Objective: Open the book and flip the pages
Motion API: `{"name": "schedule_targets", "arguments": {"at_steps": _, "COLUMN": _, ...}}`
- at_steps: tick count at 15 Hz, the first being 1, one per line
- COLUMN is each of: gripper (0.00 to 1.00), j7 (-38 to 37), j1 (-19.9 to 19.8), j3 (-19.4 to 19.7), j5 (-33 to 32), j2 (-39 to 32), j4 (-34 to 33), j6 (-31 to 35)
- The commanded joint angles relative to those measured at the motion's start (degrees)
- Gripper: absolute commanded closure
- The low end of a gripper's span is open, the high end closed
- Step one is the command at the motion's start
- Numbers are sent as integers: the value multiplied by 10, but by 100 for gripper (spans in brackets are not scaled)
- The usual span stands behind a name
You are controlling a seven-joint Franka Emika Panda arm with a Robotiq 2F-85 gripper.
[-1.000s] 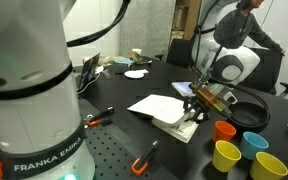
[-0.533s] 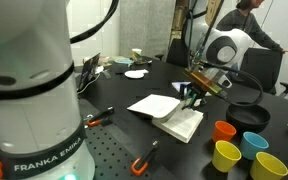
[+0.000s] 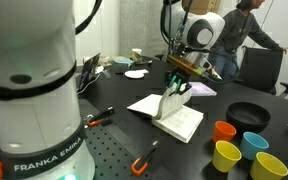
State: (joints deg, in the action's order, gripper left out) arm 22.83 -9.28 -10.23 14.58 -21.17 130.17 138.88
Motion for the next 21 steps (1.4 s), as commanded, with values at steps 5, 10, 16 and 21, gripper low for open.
{"name": "schedule_targets", "arguments": {"at_steps": 5, "gripper": 92, "j7": -130, "j1": 147, "j3": 21, "j5": -170, "j2": 46, "j4": 57, "j6": 59}}
{"name": "schedule_targets", "arguments": {"at_steps": 10, "gripper": 55, "j7": -263, "j1": 226, "j3": 38, "j5": -312, "j2": 32, "j4": 53, "j6": 67}}
{"name": "schedule_targets", "arguments": {"at_steps": 16, "gripper": 17, "j7": -231, "j1": 211, "j3": 7, "j5": -237, "j2": 4, "j4": 38, "j6": 47}}
{"name": "schedule_targets", "arguments": {"at_steps": 21, "gripper": 0, "j7": -62, "j1": 137, "j3": -64, "j5": -75, "j2": -14, "j4": 35, "j6": 46}}
